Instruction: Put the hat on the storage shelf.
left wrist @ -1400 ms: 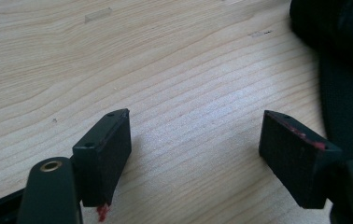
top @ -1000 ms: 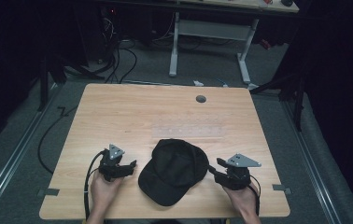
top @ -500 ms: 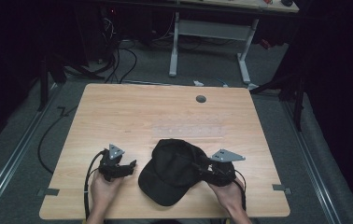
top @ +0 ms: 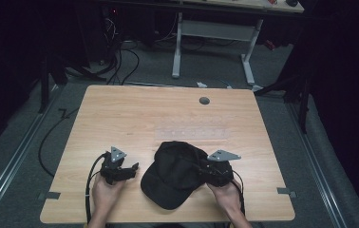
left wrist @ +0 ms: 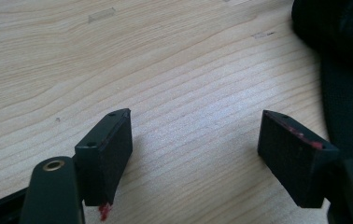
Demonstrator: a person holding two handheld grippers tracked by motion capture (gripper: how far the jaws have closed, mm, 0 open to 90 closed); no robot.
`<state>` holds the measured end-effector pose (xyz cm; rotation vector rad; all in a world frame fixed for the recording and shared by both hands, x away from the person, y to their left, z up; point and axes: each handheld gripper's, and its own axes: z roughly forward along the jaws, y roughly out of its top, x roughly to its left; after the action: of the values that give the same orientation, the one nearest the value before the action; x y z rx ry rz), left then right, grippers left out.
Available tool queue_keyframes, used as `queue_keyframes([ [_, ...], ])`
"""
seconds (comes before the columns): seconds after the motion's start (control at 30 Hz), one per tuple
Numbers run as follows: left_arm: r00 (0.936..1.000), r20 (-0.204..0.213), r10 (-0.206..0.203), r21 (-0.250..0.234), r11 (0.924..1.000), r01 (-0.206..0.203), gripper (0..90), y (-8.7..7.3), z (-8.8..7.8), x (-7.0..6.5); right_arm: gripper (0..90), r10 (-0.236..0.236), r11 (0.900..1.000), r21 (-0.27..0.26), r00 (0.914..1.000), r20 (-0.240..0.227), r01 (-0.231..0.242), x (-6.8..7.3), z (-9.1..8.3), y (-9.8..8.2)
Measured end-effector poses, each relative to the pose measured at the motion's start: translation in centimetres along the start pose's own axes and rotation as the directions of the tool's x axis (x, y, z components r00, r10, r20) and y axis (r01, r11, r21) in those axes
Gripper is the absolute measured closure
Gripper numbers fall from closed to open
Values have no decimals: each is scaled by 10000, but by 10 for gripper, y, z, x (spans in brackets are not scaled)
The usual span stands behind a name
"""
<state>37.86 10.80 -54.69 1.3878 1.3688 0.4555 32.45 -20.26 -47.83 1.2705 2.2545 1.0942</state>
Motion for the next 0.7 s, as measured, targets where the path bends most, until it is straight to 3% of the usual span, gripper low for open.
queue_keyframes([
  [0.37, 10000, 13, -45, -6, 10000, 45, 265, 0, 0, 0, 747, 466, 9988, 147, 9989, 17, -466, 0, 4, -2],
  [0.47, 10000, 14, -41, -1, 10000, 41, 265, 0, 0, 0, 826, 624, 9979, -184, 9978, 231, -620, -2, 3, -4],
  [0.7, 10000, 9, -22, -3, 10000, 22, 265, 0, 0, 0, 865, 694, 9965, -493, 9969, 366, -675, -2, 2, -4],
])
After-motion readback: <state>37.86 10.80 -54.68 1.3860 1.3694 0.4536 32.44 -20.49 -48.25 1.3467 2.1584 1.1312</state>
